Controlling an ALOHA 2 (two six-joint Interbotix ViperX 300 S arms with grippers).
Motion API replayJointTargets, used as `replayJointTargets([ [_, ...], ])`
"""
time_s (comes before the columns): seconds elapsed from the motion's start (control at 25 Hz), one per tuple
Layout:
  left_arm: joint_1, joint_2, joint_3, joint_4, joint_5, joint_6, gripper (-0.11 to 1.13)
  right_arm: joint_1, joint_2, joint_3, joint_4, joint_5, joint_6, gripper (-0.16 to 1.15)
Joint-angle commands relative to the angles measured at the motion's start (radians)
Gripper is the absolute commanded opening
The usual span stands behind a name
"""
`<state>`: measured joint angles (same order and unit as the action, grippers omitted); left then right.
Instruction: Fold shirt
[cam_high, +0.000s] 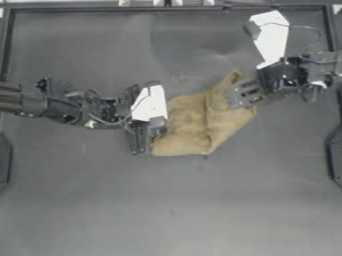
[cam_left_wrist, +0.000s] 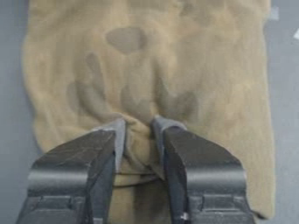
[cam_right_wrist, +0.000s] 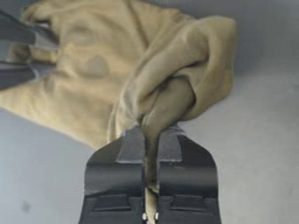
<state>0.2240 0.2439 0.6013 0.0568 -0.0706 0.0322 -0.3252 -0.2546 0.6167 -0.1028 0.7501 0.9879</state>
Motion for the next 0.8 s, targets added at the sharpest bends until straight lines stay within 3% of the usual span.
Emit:
replayJointTargets([
  [0.04,0.0,0.009,-0.015,-0.002,-0.032,0.003,0.7,0.011,0.009,-0.066,-0.009,0.021,0.003,0.07],
  [0.4,-0.009,0.038,-0.064,-0.002,-0.049,0.005,0.7,0.037,0.092,-0.196,-0.04,0.14,0.0,0.07],
  [0.8,0.043,-0.176,-0.006,0.005,-0.014,0.012,0.7,0.054,0.127,-0.232,-0.043,0.156,0.0,0.07],
])
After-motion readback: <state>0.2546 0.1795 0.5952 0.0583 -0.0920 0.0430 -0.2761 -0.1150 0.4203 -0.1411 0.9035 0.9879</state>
